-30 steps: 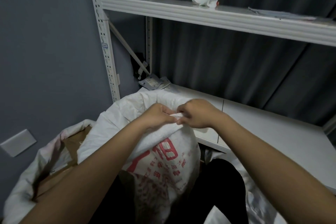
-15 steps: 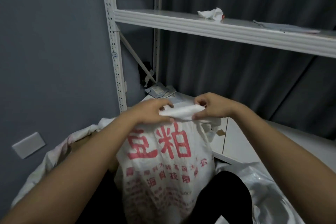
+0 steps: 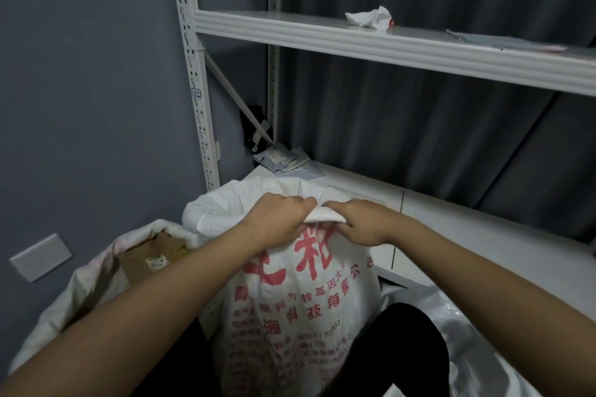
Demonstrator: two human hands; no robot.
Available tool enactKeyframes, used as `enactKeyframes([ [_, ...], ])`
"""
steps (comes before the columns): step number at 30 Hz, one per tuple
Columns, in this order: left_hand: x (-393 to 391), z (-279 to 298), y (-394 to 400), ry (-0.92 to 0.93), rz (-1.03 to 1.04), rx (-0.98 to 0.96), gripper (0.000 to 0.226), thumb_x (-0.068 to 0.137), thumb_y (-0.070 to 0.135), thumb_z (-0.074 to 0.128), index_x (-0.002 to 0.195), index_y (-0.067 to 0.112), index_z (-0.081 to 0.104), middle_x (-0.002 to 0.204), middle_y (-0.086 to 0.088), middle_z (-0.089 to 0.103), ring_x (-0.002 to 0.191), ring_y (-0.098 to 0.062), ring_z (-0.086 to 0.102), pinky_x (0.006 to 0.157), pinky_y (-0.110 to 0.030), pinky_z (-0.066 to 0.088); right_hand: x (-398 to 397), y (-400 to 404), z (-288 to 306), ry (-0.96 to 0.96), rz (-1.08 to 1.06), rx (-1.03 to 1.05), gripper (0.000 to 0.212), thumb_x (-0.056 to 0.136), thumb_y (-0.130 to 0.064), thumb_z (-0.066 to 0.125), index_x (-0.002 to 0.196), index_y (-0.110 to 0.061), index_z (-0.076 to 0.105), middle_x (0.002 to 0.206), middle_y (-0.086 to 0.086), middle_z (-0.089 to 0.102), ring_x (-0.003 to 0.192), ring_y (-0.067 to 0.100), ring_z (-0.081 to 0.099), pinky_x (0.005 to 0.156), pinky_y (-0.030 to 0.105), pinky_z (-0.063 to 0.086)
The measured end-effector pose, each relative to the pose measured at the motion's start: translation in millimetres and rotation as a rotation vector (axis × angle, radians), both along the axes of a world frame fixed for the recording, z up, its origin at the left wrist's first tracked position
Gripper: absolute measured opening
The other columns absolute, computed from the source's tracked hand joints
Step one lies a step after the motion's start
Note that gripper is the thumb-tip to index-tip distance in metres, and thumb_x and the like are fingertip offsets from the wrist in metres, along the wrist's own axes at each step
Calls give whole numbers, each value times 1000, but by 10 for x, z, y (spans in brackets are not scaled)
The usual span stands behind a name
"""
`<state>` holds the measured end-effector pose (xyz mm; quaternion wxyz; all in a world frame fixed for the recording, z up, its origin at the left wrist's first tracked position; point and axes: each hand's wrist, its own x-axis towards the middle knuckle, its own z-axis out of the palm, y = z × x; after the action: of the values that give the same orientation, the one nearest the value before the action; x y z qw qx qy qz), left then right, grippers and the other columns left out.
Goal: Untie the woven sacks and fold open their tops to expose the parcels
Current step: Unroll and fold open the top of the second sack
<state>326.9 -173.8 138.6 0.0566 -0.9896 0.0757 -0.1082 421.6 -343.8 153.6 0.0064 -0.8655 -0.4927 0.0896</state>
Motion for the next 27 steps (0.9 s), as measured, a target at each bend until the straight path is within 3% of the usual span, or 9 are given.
enactKeyframes([
  [4,-88,-38,216,435,-16,-684,26,88,51,57,97,28,53,90,10,57,85,-13,56,74,-27,43,-83,-30,-172,-406,67,-76,59,91,-17,45,146,-24,25,126,7,49,103,29,55,68,32,33],
  [7,-77,-156,167,285,-52,-400,26,95,45,45,111,27,56,100,4,61,93,-19,58,77,-30,44,-164,-11,-238,-126,36,-6,62,89,-34,52,145,-34,25,123,0,49,106,22,51,77,33,42],
  [10,-78,-293,73,74,-100,26,38,99,45,36,126,21,47,110,-3,61,92,-25,61,70,-31,38,-200,27,-217,266,-5,134,37,92,-44,54,125,-27,52,106,-4,63,95,16,58,77,27,44],
  [12,-103,-270,104,71,-89,-102,40,93,56,42,114,24,53,101,3,65,88,-20,61,69,-29,40,-229,32,-252,63,68,143,25,97,-32,49,115,-19,59,100,1,67,90,21,60,72,28,42],
  [15,-131,-206,246,430,-26,-543,33,79,55,65,98,30,56,93,10,62,85,-12,58,74,-29,45,-217,-16,-450,-294,177,205,34,89,-20,47,121,-14,59,100,8,66,87,28,63,69,36,47],
  [18,-165,-238,406,472,-23,-481,23,80,40,69,94,32,54,86,13,59,82,-11,58,72,-27,46,-129,-159,-436,-125,84,370,26,90,-27,43,103,-21,64,89,0,68,81,22,63,68,33,48],
  [22,-150,-171,639,371,70,-368,14,87,38,59,76,35,51,72,16,54,77,-11,55,65,-27,41,53,-340,-424,365,-226,376,22,94,-38,57,84,-20,65,82,-2,69,79,15,64,77,38,52],
  [25,-89,-98,587,529,89,-377,13,86,41,62,89,30,55,88,11,59,86,-13,56,73,-29,43,49,-309,-429,384,-235,359,22,94,-34,57,84,-17,66,84,0,70,81,16,65,79,39,53],
  [27,-63,-58,450,640,52,-552,27,81,45,68,100,30,56,99,11,60,93,-12,57,80,-28,44,15,-296,-389,368,-217,358,20,95,-34,55,87,-19,67,85,-4,70,81,13,64,78,36,52],
])
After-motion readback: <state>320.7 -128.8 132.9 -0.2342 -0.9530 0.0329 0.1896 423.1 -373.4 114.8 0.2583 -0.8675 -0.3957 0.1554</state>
